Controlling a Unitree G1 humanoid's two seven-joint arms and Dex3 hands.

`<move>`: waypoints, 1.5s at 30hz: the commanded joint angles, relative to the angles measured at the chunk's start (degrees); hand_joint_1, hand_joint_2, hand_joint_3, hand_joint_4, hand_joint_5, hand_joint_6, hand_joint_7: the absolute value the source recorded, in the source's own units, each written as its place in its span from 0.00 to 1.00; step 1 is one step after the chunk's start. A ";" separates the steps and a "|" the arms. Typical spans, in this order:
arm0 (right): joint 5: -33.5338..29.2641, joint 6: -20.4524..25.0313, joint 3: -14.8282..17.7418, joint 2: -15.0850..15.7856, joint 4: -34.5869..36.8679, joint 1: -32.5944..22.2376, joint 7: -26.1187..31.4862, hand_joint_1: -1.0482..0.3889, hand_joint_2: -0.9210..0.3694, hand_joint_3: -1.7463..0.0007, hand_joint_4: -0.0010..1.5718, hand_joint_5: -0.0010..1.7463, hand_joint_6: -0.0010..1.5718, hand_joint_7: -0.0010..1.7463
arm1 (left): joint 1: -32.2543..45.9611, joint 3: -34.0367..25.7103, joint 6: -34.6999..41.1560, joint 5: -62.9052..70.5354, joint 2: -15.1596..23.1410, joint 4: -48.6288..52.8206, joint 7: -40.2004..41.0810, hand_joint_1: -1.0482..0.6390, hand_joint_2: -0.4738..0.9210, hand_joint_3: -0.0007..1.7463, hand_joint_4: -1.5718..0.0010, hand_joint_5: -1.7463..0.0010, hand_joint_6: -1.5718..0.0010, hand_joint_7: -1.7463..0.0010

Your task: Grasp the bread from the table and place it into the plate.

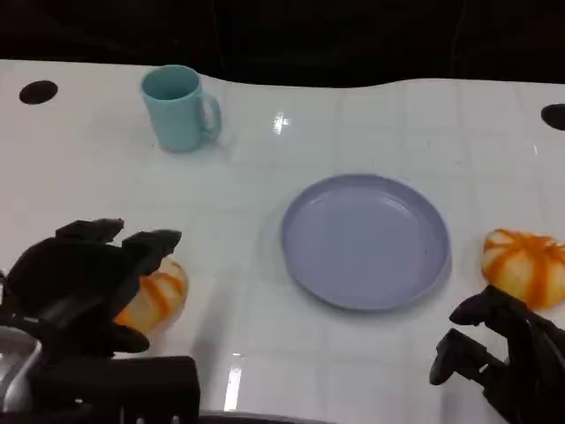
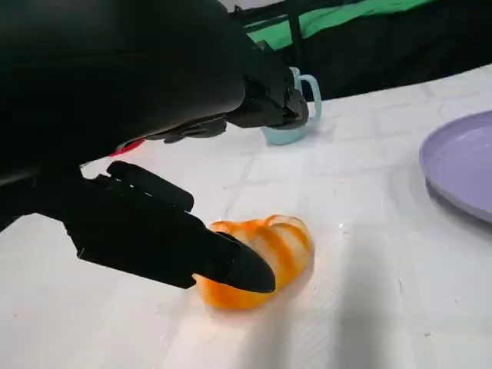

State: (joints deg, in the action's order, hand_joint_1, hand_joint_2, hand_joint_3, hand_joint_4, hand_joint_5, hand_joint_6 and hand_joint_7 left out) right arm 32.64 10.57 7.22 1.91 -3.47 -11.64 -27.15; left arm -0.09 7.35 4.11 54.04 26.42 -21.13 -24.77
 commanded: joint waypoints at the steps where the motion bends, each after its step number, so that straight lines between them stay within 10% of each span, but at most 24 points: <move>1: 0.66 -0.14 0.80 0.23 -0.36 -0.42 -0.45 0.36 0.00 0.90 0.46 0.90 0.51 0.62 | -2.80 2.00 1.35 1.40 1.18 3.65 -0.86 0.39 0.90 0.00 0.94 0.99 0.88 1.00; 32: 0.28 -0.40 0.88 0.78 -0.64 -0.70 -0.80 0.36 0.00 0.89 0.46 0.89 0.51 0.61 | -27.07 18.59 0.78 -0.21 -1.97 48.76 6.00 0.20 0.99 0.01 0.93 0.98 0.91 0.99; 45: 0.24 -0.04 0.73 0.63 -1.51 -1.06 -0.11 0.37 0.00 0.89 0.45 0.90 0.49 0.63 | -33.98 21.17 -4.91 -5.91 -4.15 64.99 10.86 0.27 0.96 0.00 0.92 0.98 0.88 0.99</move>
State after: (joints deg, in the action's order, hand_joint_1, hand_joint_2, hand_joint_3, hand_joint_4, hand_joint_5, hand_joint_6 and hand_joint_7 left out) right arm 32.69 10.35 7.38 2.24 -3.85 -12.32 -27.67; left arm -33.34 27.83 0.33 48.74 22.10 40.87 -16.42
